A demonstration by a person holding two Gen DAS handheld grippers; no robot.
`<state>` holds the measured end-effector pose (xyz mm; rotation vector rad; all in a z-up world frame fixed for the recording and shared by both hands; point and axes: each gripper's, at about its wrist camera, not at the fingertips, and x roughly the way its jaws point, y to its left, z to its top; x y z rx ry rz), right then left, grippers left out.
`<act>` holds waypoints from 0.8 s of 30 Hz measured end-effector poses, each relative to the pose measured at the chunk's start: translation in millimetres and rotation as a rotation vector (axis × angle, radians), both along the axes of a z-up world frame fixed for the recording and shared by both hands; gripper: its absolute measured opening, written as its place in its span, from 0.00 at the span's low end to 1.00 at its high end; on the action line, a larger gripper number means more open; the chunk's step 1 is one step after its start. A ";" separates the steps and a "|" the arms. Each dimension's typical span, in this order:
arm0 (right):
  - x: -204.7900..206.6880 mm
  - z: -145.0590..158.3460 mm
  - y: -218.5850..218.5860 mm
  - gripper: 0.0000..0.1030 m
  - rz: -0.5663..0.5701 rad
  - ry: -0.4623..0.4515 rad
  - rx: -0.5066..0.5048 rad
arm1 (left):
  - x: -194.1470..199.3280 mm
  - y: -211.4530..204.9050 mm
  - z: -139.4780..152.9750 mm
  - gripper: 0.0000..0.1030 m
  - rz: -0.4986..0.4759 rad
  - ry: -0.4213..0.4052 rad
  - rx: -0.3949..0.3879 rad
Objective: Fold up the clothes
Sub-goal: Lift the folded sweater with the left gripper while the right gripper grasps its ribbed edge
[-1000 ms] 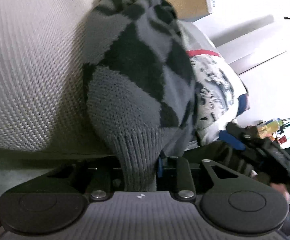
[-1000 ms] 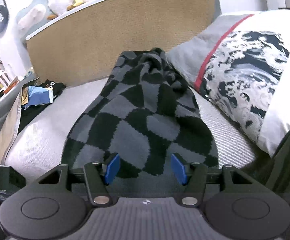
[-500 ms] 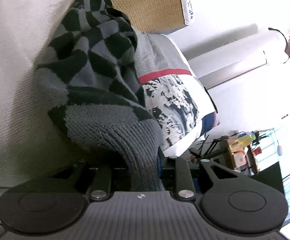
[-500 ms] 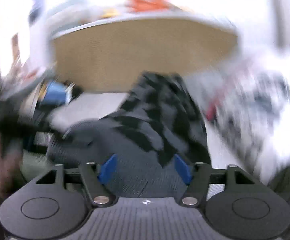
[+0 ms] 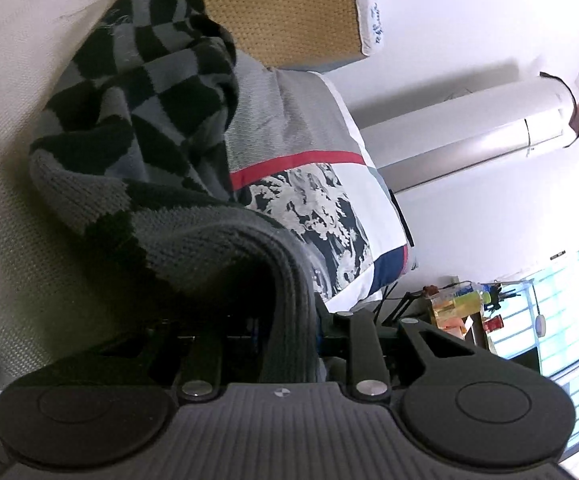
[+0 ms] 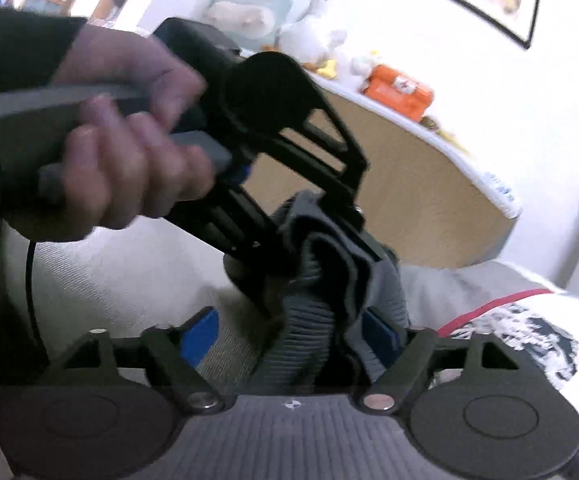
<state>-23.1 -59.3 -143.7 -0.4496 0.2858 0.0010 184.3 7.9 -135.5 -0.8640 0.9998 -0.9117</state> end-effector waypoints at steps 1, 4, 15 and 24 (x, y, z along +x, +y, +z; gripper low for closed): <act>5.6 -1.9 1.0 0.81 -0.051 -0.006 -0.008 | -0.2 0.6 0.8 0.24 0.002 0.003 -0.001; 22.1 -7.7 0.3 0.81 -0.221 -0.037 -0.037 | -1.4 3.2 2.5 0.23 0.011 0.013 -0.010; 36.7 -27.1 0.1 0.85 -0.280 -0.075 -0.056 | 6.9 -6.0 12.7 0.23 0.002 0.010 -0.014; 58.3 -70.1 -21.8 0.86 -0.424 0.104 -0.194 | -0.2 6.7 -11.6 0.22 0.024 0.071 -0.005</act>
